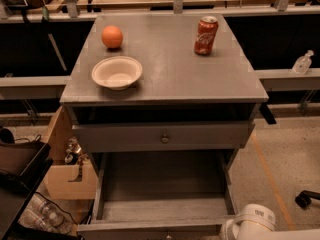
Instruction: Close middle drawer
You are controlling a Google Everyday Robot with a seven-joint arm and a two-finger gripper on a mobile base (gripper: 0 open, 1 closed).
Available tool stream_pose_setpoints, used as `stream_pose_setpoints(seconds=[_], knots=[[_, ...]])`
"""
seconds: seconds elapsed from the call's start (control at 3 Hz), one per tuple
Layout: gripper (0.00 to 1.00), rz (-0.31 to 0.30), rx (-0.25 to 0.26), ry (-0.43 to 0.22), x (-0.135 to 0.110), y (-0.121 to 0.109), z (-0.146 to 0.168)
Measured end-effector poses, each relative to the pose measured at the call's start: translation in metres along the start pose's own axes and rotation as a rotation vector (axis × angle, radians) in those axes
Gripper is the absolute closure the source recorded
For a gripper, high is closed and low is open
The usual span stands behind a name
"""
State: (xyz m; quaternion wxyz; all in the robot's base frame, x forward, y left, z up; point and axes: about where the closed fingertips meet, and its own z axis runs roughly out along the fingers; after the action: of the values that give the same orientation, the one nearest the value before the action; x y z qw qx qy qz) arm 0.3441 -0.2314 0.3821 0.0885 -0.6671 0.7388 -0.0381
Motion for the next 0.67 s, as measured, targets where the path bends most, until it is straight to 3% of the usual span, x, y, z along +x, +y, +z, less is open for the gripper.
stream_pose_setpoints(seconds=[0.33, 0.67], knots=[[1.0, -0.085, 0.043, -0.015, -0.0066, -0.0149, 0.0203], [1.0, -0.096, 0.047, -0.017, -0.0093, -0.0163, 0.0203]])
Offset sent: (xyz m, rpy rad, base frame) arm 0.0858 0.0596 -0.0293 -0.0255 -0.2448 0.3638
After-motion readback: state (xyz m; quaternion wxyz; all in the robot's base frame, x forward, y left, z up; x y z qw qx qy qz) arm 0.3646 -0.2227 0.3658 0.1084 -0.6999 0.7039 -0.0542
